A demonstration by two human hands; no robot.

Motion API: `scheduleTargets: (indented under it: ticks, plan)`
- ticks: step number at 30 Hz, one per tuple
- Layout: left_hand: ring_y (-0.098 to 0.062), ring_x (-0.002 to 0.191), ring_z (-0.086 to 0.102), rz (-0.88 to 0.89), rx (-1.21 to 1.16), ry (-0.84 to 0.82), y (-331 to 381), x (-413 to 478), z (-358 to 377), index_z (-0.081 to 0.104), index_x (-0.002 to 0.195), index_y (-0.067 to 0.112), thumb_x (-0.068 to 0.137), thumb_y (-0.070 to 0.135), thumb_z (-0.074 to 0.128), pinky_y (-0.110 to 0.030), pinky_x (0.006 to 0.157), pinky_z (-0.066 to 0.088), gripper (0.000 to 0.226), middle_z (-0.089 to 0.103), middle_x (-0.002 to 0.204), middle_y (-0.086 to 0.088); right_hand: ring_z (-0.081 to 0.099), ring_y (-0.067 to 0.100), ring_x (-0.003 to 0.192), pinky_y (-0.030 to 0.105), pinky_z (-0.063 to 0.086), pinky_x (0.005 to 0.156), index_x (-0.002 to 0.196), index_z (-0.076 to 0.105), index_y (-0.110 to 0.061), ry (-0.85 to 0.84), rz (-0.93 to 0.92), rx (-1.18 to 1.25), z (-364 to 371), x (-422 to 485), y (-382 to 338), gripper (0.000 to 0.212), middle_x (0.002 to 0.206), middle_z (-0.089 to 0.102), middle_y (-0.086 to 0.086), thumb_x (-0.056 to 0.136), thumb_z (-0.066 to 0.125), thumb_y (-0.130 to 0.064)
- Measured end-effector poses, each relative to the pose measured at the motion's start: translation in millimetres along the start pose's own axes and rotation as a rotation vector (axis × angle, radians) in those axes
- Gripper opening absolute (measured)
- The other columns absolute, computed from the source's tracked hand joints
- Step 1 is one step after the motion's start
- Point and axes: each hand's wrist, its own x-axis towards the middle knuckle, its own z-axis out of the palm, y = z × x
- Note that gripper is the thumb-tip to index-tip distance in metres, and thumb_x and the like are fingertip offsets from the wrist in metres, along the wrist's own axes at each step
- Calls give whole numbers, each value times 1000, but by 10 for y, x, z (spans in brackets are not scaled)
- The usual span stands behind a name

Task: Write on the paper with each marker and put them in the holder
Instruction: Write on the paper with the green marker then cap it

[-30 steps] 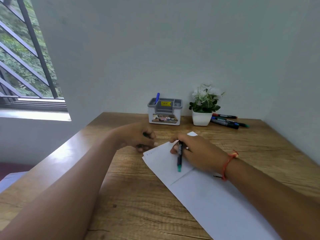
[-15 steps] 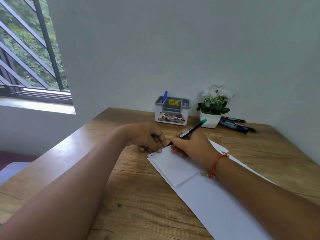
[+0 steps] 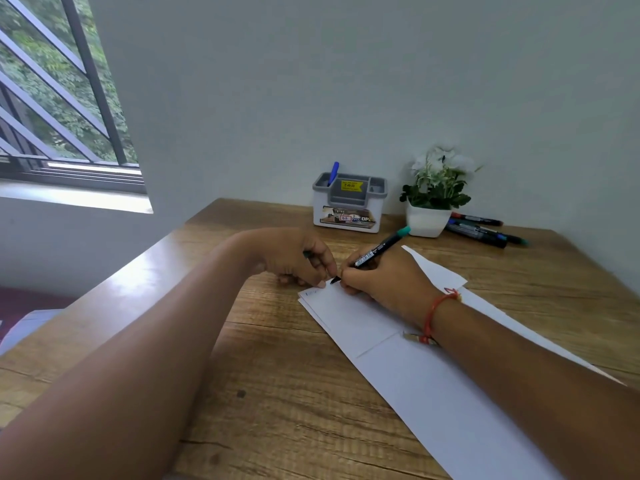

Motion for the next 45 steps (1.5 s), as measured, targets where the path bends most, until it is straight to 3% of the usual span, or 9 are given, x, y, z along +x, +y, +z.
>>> scheduleTargets:
  ticks: [15, 20, 26, 33, 39, 45]
  plan:
    - [-8, 58, 54, -14, 1, -5, 12, -5, -3, 71, 107, 14, 84, 3, 73, -20, 47, 41, 26, 66, 95, -10, 73, 21, 82, 38, 59, 78, 82, 75, -7, 11, 13, -4, 9, 20, 14, 18, 78, 77, 7, 81, 67, -22]
    - [-9, 59, 55, -10, -2, -4, 9, -3, -5, 72, 106, 16, 84, 4, 74, -21, 48, 41, 25, 66, 96, -11, 65, 7, 65, 24, 51, 63, 82, 75, -6, 19, 32, -22, 24, 38, -2, 18, 76, 76, 5, 80, 68, -23]
    - [-15, 65, 53, -9, -17, -6, -14, 0, -7, 72, 106, 15, 83, 4, 75, -22, 48, 41, 25, 65, 99, -16, 60, -1, 57, 25, 50, 62, 75, 72, -9, 39, 15, -28, 22, 27, 18, 16, 69, 75, 1, 79, 67, -23]
    - [-11, 63, 54, -12, -14, -6, -22, 10, -11, 73, 107, 16, 83, 7, 76, -21, 47, 40, 25, 66, 96, -10, 68, 10, 65, 39, 60, 76, 79, 75, -8, 112, 87, 106, -8, 56, 33, 16, 74, 77, 3, 80, 68, -23]
    - [-10, 59, 53, -7, -7, -13, -18, 18, -15, 72, 105, 17, 84, 6, 75, -20, 47, 40, 24, 66, 96, -12, 67, 7, 68, 32, 58, 73, 80, 76, -21, 38, 92, 60, -5, 57, 26, 5, 67, 74, -8, 77, 73, -25]
    - [-11, 60, 53, -10, -13, -11, -26, 21, -19, 72, 106, 17, 83, 7, 76, -21, 48, 40, 25, 65, 95, -11, 65, 7, 69, 31, 57, 72, 84, 77, -18, 47, 86, 32, -7, 39, -5, 10, 75, 76, -1, 79, 71, -24]
